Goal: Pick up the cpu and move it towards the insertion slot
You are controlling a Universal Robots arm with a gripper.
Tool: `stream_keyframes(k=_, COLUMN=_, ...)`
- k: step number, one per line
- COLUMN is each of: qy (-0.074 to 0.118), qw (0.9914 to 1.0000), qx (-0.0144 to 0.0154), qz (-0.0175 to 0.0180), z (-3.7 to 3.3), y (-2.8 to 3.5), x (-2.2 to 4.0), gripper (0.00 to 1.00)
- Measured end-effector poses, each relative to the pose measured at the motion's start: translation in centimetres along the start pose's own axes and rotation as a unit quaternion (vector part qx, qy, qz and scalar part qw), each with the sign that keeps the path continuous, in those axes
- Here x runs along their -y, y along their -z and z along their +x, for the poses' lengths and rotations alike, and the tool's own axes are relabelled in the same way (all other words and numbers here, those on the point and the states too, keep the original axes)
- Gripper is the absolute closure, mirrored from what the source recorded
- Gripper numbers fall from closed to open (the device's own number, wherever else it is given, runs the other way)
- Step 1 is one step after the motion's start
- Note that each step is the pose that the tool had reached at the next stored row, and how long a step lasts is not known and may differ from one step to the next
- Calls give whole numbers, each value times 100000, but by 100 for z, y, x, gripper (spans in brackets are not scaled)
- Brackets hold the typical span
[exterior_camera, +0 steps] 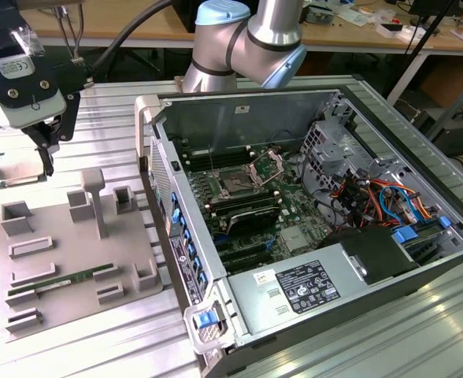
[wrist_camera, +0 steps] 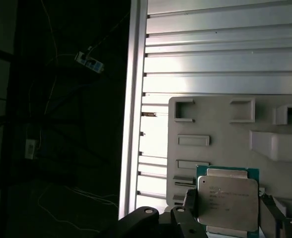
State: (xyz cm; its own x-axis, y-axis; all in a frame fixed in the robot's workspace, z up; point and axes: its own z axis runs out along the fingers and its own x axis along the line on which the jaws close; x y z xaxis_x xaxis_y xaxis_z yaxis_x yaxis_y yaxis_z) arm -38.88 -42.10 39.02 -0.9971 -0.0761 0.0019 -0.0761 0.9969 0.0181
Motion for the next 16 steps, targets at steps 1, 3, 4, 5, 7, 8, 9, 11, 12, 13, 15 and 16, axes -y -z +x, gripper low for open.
stream_keyframes(k=1, qy=2, qw=100000, qx=-4, qz=-3, z=-20, y=0, x=2, gripper=45)
stream_keyframes(k=3, qy=0, qw=100000, qx=-6, qz=2, z=-48, y=1, x=4, gripper=45)
stream_keyframes(k=4, qy=1, qw=100000, qx=-7, qz=-1, z=-59, y=1, x=4, gripper=45)
stream_keyframes(k=5, qy=3, qw=100000, qx=-5, qz=0, z=-84, y=1, x=7, gripper=45)
stream_keyframes(k=7, qy=2, qw=100000, qx=-4, qz=2, z=-110, y=1, x=9, gripper=45)
stream_keyframes(k=8, qy=2, qw=100000, qx=-6, qz=-1, z=-119, y=1, x=9, gripper=45)
stream_keyframes(k=9, qy=1, qw=100000, qx=-6, qz=-1, z=-129, y=1, x=10, gripper=45)
stream_keyframes(k=11, qy=3, qw=100000, qx=-2, qz=-1, z=-163, y=1, x=13, gripper=45)
stream_keyframes(k=12, qy=2, qw=100000, qx=-5, qz=-1, z=-183, y=1, x=14, gripper=45)
stream_keyframes(k=13, qy=4, qw=100000, qx=0, qz=-4, z=-199, y=0, x=15, gripper=45)
stream_keyframes(k=15, qy=2, qw=100000, qx=-3, qz=2, z=-227, y=1, x=17, gripper=45)
stream_keyframes(k=16, qy=0, qw=100000, qx=-5, qz=-2, z=-237, y=1, x=18, gripper=45)
